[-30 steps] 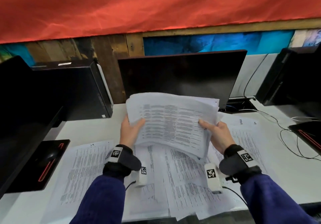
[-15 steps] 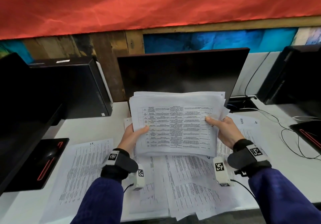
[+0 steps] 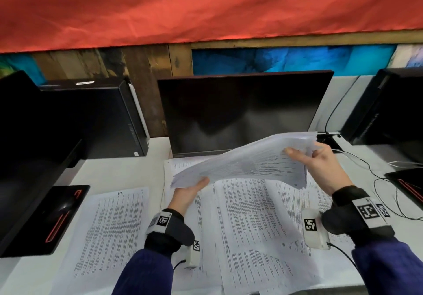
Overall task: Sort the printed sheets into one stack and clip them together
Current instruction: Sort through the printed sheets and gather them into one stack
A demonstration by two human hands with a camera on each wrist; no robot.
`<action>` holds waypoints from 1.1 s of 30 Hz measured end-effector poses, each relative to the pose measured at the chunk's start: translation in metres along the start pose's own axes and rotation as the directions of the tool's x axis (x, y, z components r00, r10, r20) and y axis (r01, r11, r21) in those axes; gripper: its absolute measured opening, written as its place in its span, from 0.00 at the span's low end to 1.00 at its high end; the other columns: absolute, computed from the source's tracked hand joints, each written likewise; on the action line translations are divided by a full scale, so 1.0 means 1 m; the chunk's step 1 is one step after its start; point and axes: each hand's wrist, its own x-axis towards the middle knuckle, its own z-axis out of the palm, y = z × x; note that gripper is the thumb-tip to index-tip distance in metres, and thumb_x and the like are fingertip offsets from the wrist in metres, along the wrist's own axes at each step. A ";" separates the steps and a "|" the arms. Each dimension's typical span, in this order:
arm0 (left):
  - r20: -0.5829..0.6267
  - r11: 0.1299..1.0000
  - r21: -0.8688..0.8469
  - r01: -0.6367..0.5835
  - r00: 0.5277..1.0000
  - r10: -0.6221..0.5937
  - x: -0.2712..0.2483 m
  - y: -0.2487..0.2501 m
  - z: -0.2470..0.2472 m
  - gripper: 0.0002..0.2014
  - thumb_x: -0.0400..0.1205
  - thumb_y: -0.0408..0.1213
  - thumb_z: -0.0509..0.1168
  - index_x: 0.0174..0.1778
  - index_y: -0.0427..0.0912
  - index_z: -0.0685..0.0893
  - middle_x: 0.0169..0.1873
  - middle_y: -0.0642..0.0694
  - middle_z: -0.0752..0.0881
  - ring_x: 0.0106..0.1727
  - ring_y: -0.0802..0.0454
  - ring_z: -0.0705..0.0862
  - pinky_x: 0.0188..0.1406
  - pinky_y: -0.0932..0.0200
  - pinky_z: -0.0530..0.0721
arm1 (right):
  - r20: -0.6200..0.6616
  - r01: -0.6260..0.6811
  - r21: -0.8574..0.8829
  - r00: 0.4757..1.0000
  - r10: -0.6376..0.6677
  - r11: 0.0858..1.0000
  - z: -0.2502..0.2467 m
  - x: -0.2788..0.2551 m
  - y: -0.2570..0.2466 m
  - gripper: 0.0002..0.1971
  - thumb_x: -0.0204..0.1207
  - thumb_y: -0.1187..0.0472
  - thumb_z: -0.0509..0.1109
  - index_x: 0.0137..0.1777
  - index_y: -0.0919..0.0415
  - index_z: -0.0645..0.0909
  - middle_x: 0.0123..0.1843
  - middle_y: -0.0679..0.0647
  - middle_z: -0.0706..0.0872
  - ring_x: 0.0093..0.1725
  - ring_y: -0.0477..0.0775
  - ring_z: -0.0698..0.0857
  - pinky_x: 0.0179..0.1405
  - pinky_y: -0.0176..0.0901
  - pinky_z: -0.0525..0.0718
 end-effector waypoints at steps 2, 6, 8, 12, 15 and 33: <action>-0.073 0.997 -0.002 -0.074 0.995 0.074 -0.003 0.002 0.008 0.17 0.79 0.34 0.70 0.63 0.45 0.77 0.58 0.47 0.83 0.62 0.51 0.80 0.62 0.59 0.73 | -0.082 -0.037 0.075 0.996 0.043 0.996 0.004 -0.001 0.013 0.08 0.76 0.67 0.70 0.54 0.65 0.86 0.49 0.49 0.93 0.47 0.44 0.91 0.40 0.27 0.85; -0.217 0.992 -0.034 -0.125 0.969 0.115 -0.005 0.010 0.019 0.09 0.80 0.35 0.68 0.54 0.44 0.78 0.51 0.49 0.83 0.57 0.49 0.82 0.58 0.58 0.78 | -0.165 -0.142 0.228 0.969 0.182 0.963 0.026 -0.005 0.047 0.17 0.73 0.63 0.72 0.58 0.73 0.82 0.50 0.52 0.91 0.46 0.44 0.91 0.45 0.37 0.87; -0.244 0.993 -0.047 -0.106 0.965 0.092 -0.004 0.005 0.019 0.06 0.80 0.36 0.69 0.50 0.47 0.80 0.50 0.50 0.85 0.56 0.48 0.84 0.62 0.51 0.81 | -0.147 -0.185 0.295 0.961 0.236 0.938 0.036 -0.007 0.065 0.24 0.66 0.59 0.76 0.60 0.73 0.81 0.48 0.51 0.92 0.46 0.45 0.91 0.40 0.36 0.87; -0.225 0.999 -0.032 -0.031 0.974 0.023 -0.008 -0.015 0.007 0.21 0.73 0.37 0.76 0.62 0.48 0.82 0.59 0.50 0.86 0.61 0.48 0.85 0.65 0.42 0.82 | -0.088 -0.274 0.306 0.945 0.314 0.912 0.046 -0.015 0.093 0.19 0.69 0.67 0.75 0.61 0.63 0.81 0.53 0.53 0.90 0.47 0.46 0.90 0.38 0.33 0.86; -0.236 0.997 -0.072 0.019 0.971 -0.035 -0.013 -0.026 0.001 0.24 0.77 0.32 0.72 0.69 0.45 0.78 0.60 0.48 0.86 0.63 0.47 0.84 0.63 0.48 0.83 | -0.110 -0.331 0.267 0.922 0.370 0.905 0.053 -0.018 0.111 0.20 0.71 0.69 0.74 0.62 0.59 0.78 0.56 0.56 0.87 0.51 0.52 0.87 0.45 0.43 0.85; -0.457 0.989 -0.057 -0.135 0.885 0.094 0.006 0.007 0.004 0.16 0.68 0.65 0.70 0.39 0.58 0.79 0.51 0.47 0.86 0.55 0.44 0.85 0.57 0.42 0.86 | -0.016 0.221 -0.760 0.934 -0.358 0.611 0.068 -0.013 0.104 0.25 0.82 0.58 0.61 0.79 0.43 0.66 0.75 0.53 0.68 0.43 0.43 0.78 0.43 0.39 0.86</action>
